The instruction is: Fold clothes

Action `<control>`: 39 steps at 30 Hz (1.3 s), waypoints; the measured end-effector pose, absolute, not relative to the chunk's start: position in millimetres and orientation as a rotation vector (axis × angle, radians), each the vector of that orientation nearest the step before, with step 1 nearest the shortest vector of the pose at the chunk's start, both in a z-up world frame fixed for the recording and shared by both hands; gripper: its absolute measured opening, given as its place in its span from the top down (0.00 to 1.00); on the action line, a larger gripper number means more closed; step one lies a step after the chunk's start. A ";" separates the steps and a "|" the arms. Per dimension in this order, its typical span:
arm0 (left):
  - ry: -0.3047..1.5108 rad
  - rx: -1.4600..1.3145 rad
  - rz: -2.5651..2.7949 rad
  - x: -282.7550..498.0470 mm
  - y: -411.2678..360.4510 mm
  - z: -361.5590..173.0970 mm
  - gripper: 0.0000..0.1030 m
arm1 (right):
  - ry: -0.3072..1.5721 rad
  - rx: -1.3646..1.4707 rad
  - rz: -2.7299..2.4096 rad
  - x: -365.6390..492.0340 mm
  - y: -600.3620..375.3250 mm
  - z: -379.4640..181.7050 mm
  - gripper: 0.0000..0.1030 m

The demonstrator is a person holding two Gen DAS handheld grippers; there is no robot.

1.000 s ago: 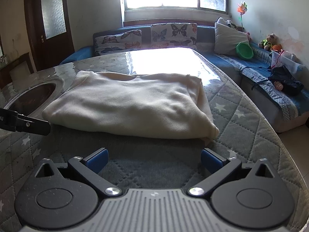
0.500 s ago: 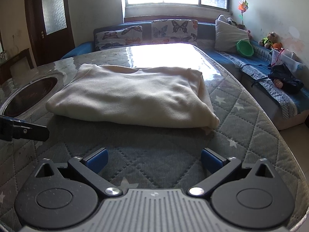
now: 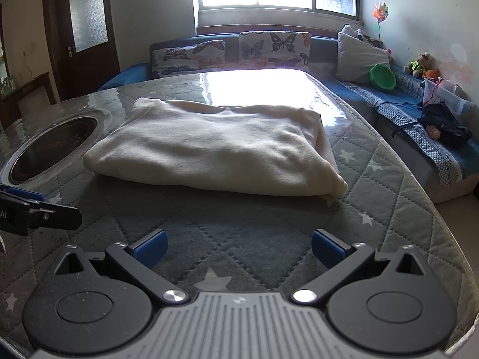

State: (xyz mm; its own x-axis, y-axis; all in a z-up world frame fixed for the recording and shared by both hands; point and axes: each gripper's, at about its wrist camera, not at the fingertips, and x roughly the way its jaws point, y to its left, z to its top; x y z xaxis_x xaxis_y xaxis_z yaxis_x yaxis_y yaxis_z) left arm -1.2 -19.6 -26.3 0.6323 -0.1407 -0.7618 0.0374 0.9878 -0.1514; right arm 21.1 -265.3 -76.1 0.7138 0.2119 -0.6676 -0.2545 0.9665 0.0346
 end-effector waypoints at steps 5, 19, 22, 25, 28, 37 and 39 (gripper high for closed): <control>0.889 -0.127 -0.097 -6.2 -18.3 -28.6 0.00 | 0.727 -0.059 0.259 17.5 -263.7 -74.0 0.00; 0.874 -0.124 -0.093 -17.3 -16.7 -23.9 0.00 | 0.707 -0.057 0.262 5.8 -260.0 -68.2 0.00; 0.870 -0.123 -0.092 -19.6 -16.5 -22.7 0.00 | 0.701 -0.058 0.262 3.6 -260.4 -66.3 0.00; 0.866 -0.122 -0.091 -21.8 -16.4 -21.5 0.00 | 0.695 -0.057 0.264 1.4 -260.0 -64.4 0.00; 0.864 -0.118 -0.093 -23.6 -16.9 -21.2 0.00 | 0.691 -0.055 0.264 -0.2 -259.8 -63.2 0.00; 0.856 -0.107 -0.090 -26.9 -18.0 -20.2 0.00 | 0.687 -0.051 0.265 -4.2 -259.0 -63.1 0.00; 0.853 -0.106 -0.089 -27.1 -17.9 -19.7 0.00 | 0.686 -0.048 0.265 -5.0 -258.8 -63.0 0.00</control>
State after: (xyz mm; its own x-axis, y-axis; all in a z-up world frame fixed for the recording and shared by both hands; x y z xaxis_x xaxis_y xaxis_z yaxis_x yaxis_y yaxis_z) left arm -27.1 -17.9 -19.7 0.6545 -0.1213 -0.7463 0.0361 0.9909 -0.1294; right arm -5.0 -258.8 -63.0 0.7416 0.2259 -0.6317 -0.2576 0.9653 0.0429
